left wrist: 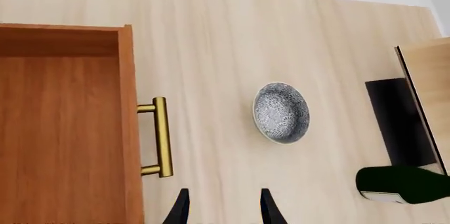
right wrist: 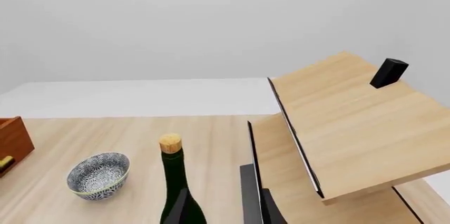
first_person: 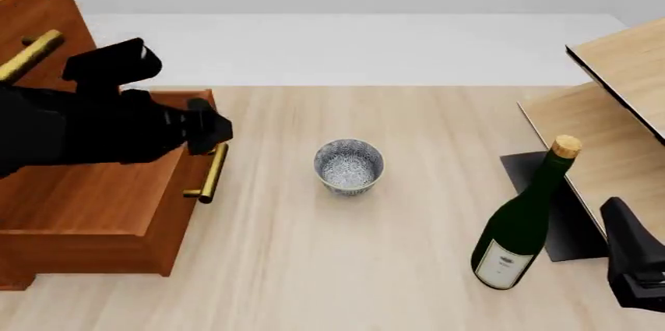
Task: Close the bottom drawer of the cabinet and open the top drawer.
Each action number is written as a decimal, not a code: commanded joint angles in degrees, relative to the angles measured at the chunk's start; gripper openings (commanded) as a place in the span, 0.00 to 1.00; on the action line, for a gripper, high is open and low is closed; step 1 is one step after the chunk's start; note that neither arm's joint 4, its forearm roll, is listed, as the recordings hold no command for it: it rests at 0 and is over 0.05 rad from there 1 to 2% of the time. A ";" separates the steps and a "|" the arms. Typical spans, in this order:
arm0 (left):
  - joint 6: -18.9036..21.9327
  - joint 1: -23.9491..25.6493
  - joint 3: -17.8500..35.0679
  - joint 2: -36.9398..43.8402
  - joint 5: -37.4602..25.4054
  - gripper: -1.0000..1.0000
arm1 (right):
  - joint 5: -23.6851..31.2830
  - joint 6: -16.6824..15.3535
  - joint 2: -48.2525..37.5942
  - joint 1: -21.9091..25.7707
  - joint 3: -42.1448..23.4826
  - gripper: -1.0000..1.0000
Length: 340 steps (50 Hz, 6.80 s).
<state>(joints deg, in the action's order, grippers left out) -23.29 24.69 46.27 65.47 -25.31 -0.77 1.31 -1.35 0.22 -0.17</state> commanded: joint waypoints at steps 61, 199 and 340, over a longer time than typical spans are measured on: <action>2.09 -0.58 -15.06 9.73 10.06 1.00 | -0.01 0.23 -0.30 0.02 -0.02 1.00; 44.19 -43.01 -34.56 -6.09 22.15 1.00 | -0.65 0.47 -0.91 -0.25 -0.05 1.00; 93.78 -12.16 -19.16 -12.89 19.62 1.00 | -1.63 1.08 -1.98 -0.73 -0.02 1.00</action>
<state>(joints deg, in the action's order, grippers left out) 65.78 14.32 26.99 54.34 -4.85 -2.45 2.38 -3.39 -0.58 -0.18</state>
